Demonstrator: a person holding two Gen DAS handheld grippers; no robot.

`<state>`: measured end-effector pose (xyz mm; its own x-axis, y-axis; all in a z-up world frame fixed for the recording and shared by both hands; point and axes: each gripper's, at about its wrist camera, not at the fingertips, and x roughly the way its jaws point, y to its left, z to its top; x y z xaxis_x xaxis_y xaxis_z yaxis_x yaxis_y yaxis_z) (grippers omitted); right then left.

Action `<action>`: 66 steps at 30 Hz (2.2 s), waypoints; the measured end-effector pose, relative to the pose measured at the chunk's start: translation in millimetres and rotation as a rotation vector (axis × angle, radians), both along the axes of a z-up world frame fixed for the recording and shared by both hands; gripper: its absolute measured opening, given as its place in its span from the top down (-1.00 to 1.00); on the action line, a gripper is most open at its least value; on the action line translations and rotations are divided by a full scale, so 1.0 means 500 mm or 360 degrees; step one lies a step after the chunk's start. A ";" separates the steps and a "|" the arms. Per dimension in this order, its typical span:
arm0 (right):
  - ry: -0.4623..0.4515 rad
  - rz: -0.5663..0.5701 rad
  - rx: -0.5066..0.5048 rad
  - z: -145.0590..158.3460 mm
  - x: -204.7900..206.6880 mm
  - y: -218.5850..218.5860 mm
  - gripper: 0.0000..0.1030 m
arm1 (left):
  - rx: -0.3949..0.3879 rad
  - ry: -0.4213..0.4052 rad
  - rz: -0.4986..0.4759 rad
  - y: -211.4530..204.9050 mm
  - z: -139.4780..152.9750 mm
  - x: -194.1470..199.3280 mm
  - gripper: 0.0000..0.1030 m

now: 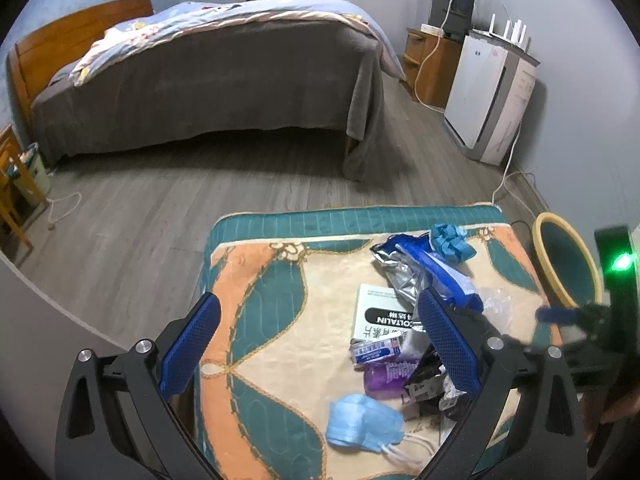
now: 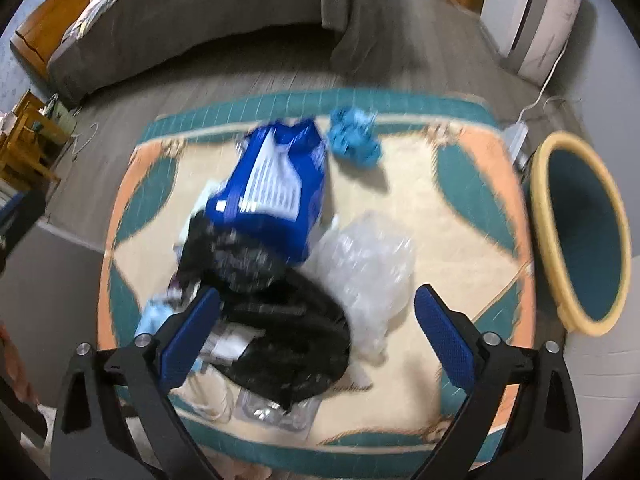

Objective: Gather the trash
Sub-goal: 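Grasp the black plastic bag with the right tool while the left tool grasps a blue mask, then carry the black bag and blue mask toward the bin with both tools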

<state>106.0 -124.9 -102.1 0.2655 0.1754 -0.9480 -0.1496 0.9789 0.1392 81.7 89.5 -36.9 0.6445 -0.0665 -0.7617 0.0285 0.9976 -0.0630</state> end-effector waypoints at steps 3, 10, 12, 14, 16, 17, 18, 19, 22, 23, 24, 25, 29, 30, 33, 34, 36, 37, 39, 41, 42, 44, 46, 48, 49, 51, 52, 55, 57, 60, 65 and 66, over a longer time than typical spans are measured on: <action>0.0042 0.0090 -0.0036 -0.022 -0.006 0.017 -0.61 | 0.0005 0.0019 -0.0014 -0.007 -0.004 0.005 -0.90; 0.0056 0.0215 -0.0065 -0.030 -0.013 0.025 0.64 | 0.0058 0.0039 -0.0075 -0.027 -0.013 0.009 -0.90; 0.0042 0.0233 -0.0030 -0.017 -0.016 0.024 0.70 | 0.0091 0.0063 -0.0090 -0.033 -0.021 0.010 -0.90; 0.0007 0.0260 -0.0022 0.004 -0.021 0.023 0.79 | 0.0088 0.0077 -0.0091 -0.034 -0.027 0.009 -0.90; -0.0073 0.0273 0.0017 0.042 -0.024 0.015 0.83 | 0.0067 0.0089 -0.0095 -0.035 -0.030 0.009 -0.90; -0.0098 0.0264 0.0048 0.057 -0.025 0.009 0.84 | 0.0066 0.0092 -0.0095 -0.036 -0.031 0.008 -0.90; -0.0136 0.0253 0.0069 0.075 -0.026 0.000 0.85 | 0.0069 0.0097 -0.0096 -0.037 -0.032 0.008 -0.90; -0.0167 0.0250 0.0077 0.088 -0.026 -0.006 0.86 | 0.0070 0.0105 -0.0098 -0.038 -0.034 0.008 -0.90; -0.0232 0.0224 0.0083 0.115 -0.016 -0.030 0.88 | 0.0070 0.0153 -0.0110 -0.042 -0.047 0.011 -0.90; -0.0246 0.0204 0.0092 0.120 -0.011 -0.040 0.88 | 0.0068 0.0172 -0.0116 -0.045 -0.054 0.011 -0.90; -0.0253 0.0188 0.0099 0.123 -0.008 -0.045 0.88 | 0.0061 0.0210 -0.0131 -0.050 -0.066 0.010 -0.90; -0.0265 0.0172 0.0105 0.127 -0.004 -0.054 0.88 | 0.0057 0.0228 -0.0138 -0.054 -0.073 0.008 -0.90; -0.0336 0.0125 0.0102 0.145 0.010 -0.078 0.88 | 0.0060 0.0369 -0.0210 -0.077 -0.120 0.002 -0.84; -0.0343 0.0109 0.0115 0.148 0.013 -0.084 0.88 | 0.0056 0.0418 -0.0226 -0.082 -0.135 0.000 -0.82; -0.0354 0.0101 0.0120 0.148 0.020 -0.087 0.88 | 0.0057 0.0544 -0.0247 -0.088 -0.172 -0.004 -0.56; -0.0359 0.0107 0.0113 0.148 0.019 -0.086 0.88 | 0.0066 0.0589 -0.0253 -0.088 -0.185 -0.007 -0.51; -0.0374 0.0127 0.0094 0.150 0.016 -0.082 0.88 | 0.0102 0.0677 -0.0264 -0.089 -0.212 -0.011 -0.40; -0.0378 0.0132 0.0090 0.151 0.015 -0.081 0.88 | 0.0126 0.0716 -0.0269 -0.089 -0.224 -0.012 -0.34; -0.0382 0.0137 0.0081 0.152 0.015 -0.080 0.88 | 0.0155 0.0782 -0.0275 -0.088 -0.244 -0.015 -0.07; -0.0387 0.0137 0.0075 0.154 0.012 -0.080 0.88 | 0.0153 0.0832 -0.0279 -0.086 -0.258 -0.018 0.16; -0.0391 0.0138 0.0074 0.155 0.012 -0.082 0.88 | 0.0147 0.0855 -0.0290 -0.086 -0.263 -0.021 0.33; -0.0400 0.0137 0.0076 0.159 0.011 -0.084 0.88 | 0.0180 0.0849 -0.0308 -0.090 -0.261 -0.023 0.51; -0.0418 0.0133 0.0075 0.167 0.009 -0.087 0.88 | 0.0206 0.0787 -0.0320 -0.093 -0.241 -0.025 0.64; -0.0446 0.0127 0.0071 0.176 0.008 -0.091 0.88 | 0.0187 0.0683 -0.0311 -0.091 -0.206 -0.027 0.67; -0.0458 0.0124 0.0071 0.181 0.006 -0.092 0.88 | 0.0183 0.0622 -0.0305 -0.089 -0.186 -0.028 0.67; -0.0488 0.0115 0.0061 0.191 0.006 -0.100 0.88 | 0.0163 0.0494 -0.0294 -0.087 -0.144 -0.029 0.68; -0.0501 0.0110 0.0056 0.195 0.007 -0.103 0.88 | 0.0141 0.0430 -0.0284 -0.087 -0.119 -0.028 0.68; -0.0542 0.0097 0.0042 0.209 0.009 -0.117 0.89 | 0.0071 0.0254 -0.0277 -0.090 -0.058 -0.024 0.68; -0.0568 0.0087 0.0018 0.217 0.011 -0.129 0.89 | 0.0040 0.0171 -0.0287 -0.106 -0.023 -0.017 0.68; -0.0582 0.0058 0.0002 0.221 0.013 -0.152 0.89 | 0.0018 0.0076 -0.0310 -0.137 0.010 -0.013 0.68; -0.0583 -0.0007 -0.0019 0.219 0.020 -0.202 0.89 | -0.0011 0.0045 -0.0359 -0.182 0.019 0.003 0.68; -0.0584 -0.0022 -0.0024 0.218 0.021 -0.215 0.89 | -0.0011 0.0041 -0.0365 -0.184 0.019 0.004 0.68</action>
<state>116.7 -232.3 7.2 0.5906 0.1562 -0.7917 -0.1734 0.9827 0.0645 83.8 -2.8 -27.6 0.5923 -0.2144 -0.7767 0.2528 0.9647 -0.0735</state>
